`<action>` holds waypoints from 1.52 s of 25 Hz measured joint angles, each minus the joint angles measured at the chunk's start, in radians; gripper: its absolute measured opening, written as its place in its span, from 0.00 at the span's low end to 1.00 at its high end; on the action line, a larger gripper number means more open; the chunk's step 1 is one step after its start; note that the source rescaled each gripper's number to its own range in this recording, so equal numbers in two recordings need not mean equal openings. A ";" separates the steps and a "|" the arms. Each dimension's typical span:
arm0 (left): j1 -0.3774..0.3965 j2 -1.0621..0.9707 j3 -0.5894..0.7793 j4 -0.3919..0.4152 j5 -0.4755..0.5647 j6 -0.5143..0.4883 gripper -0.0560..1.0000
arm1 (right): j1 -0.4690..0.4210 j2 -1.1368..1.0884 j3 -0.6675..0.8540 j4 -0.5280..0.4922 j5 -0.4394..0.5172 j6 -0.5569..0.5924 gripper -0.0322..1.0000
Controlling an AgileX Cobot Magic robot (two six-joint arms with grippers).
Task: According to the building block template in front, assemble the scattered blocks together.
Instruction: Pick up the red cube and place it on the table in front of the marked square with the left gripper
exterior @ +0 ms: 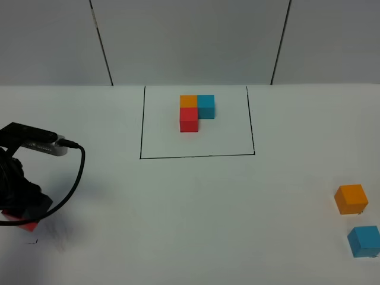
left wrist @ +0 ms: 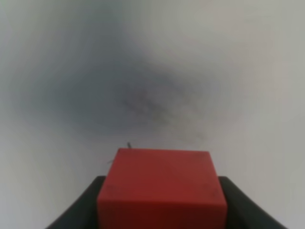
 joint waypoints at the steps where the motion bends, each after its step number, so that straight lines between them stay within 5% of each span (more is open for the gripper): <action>1: 0.000 0.000 -0.019 -0.029 0.015 0.051 0.06 | 0.000 0.000 0.000 0.000 0.000 0.000 0.03; 4: -0.003 -0.001 -0.064 -0.101 0.066 0.184 0.06 | 0.000 0.000 0.000 0.000 0.000 0.000 0.03; 9: -0.078 -0.001 -0.087 -0.075 0.123 0.348 0.06 | 0.000 0.000 0.000 0.000 0.000 0.000 0.03; 20: -0.351 -0.001 -0.089 0.141 0.048 0.401 0.06 | 0.000 0.000 0.000 0.000 0.000 0.000 0.03; 27: -0.463 0.001 -0.100 0.141 0.027 0.405 0.06 | 0.000 0.000 0.000 0.000 0.000 0.000 0.03; 38: -0.486 0.030 -0.236 0.004 0.173 0.450 0.06 | 0.000 0.000 0.000 0.000 0.000 0.000 0.03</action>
